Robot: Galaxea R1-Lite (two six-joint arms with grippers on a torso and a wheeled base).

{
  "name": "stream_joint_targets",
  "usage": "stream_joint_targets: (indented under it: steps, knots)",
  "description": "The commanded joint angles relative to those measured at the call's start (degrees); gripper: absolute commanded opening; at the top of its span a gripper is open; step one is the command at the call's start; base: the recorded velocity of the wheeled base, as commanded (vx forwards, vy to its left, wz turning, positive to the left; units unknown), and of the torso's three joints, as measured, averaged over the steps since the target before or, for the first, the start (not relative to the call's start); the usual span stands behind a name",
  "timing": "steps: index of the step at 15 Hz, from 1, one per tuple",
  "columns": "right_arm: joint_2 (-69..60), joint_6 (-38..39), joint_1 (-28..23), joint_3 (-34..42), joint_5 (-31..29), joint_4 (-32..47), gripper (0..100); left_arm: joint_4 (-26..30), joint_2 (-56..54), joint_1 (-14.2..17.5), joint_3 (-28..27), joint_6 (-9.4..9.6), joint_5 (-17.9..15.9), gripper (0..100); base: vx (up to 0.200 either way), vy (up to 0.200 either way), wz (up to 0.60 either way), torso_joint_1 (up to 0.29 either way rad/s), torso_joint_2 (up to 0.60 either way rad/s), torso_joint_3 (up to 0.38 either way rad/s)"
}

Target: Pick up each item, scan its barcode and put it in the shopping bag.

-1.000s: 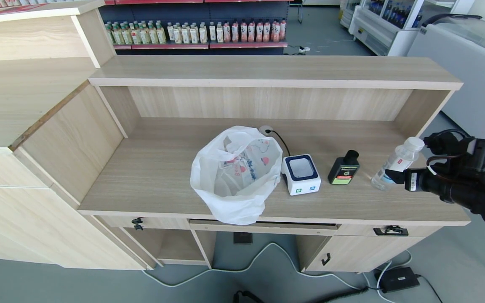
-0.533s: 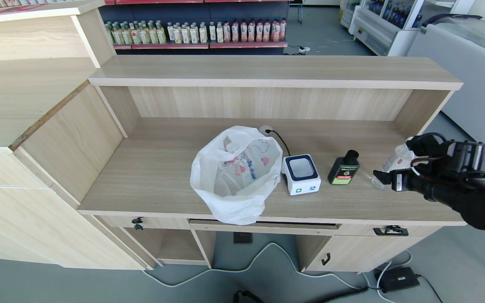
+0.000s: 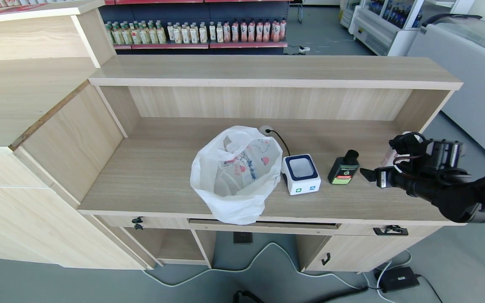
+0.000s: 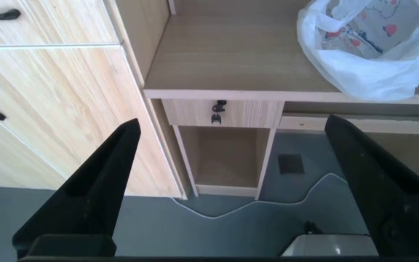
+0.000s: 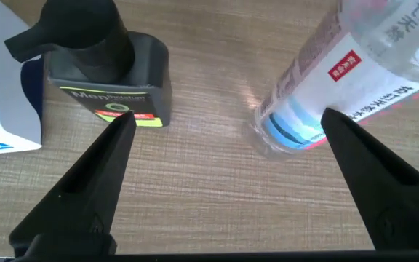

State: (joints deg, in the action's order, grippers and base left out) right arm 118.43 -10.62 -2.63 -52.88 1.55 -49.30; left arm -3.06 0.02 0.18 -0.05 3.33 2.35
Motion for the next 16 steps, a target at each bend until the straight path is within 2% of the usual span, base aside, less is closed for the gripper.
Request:
stream_joint_targets:
  steps: [1,8,16]
  knots:
    - [1.01,0.16,1.67,-0.20,-0.05,-1.06,100,-0.02,-0.02,-0.01,-0.04,0.01,0.02,100,0.000,0.000,0.00,0.000,0.00,0.000]
    - [3.65,-0.10,2.98,-1.96,-0.14,-1.85,100,-0.02,-0.02,-0.01,0.05,0.01,0.02,100,0.000,0.000,0.00,0.000,0.00,0.000]
    - [9.89,0.16,5.36,-10.57,0.03,-1.77,100,-0.02,-0.02,-0.01,-0.04,0.01,0.02,100,0.000,0.000,0.00,0.000,0.00,0.000]
